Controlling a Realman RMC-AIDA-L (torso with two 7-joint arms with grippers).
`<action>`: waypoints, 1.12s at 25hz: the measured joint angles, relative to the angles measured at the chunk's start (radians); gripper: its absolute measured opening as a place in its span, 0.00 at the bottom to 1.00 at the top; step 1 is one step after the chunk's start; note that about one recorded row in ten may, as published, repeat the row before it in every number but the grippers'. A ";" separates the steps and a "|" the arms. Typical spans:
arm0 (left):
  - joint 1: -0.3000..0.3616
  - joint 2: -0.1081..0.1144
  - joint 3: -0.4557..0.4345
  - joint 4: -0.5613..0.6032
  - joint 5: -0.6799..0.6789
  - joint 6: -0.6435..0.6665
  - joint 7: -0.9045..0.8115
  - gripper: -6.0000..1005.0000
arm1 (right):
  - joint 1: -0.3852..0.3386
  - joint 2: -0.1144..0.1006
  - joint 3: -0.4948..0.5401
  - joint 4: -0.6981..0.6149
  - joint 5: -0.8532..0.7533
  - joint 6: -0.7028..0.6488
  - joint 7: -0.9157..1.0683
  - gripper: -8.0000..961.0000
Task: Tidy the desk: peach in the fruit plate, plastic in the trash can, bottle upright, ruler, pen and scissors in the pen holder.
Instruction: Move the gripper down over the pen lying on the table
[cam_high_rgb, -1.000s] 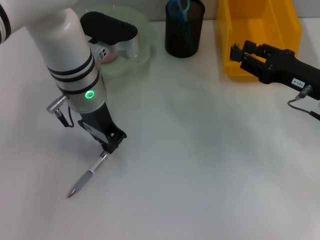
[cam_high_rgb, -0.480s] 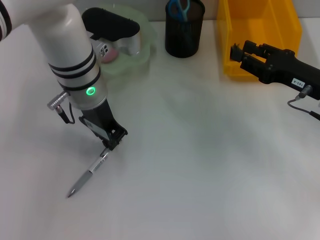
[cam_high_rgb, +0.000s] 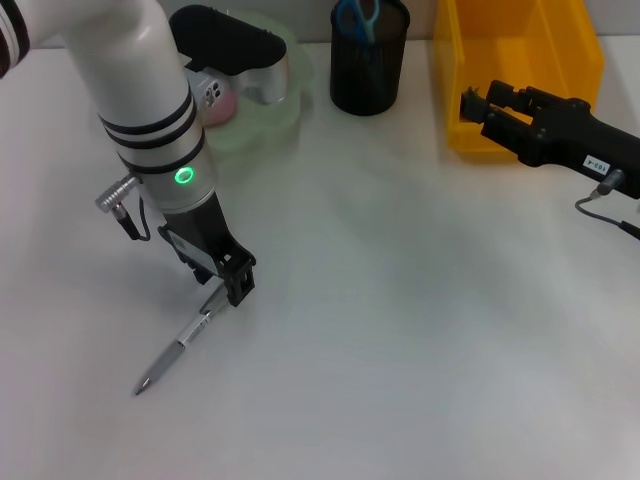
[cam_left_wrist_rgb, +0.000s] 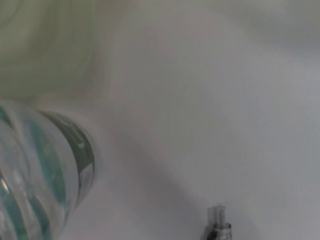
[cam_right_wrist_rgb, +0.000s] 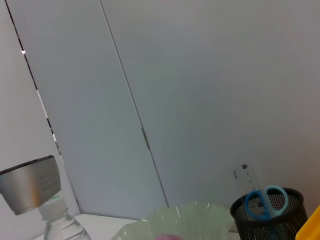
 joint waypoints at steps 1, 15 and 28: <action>0.000 0.000 0.003 -0.001 0.000 -0.002 0.000 0.39 | 0.001 0.000 0.000 0.000 0.000 0.002 -0.001 0.49; 0.011 0.000 0.007 -0.023 -0.002 -0.023 0.000 0.57 | 0.008 0.000 0.000 0.000 0.000 0.006 -0.010 0.49; 0.014 0.000 0.011 -0.047 -0.002 -0.032 0.001 0.57 | 0.009 0.000 0.000 0.000 0.000 0.009 -0.011 0.49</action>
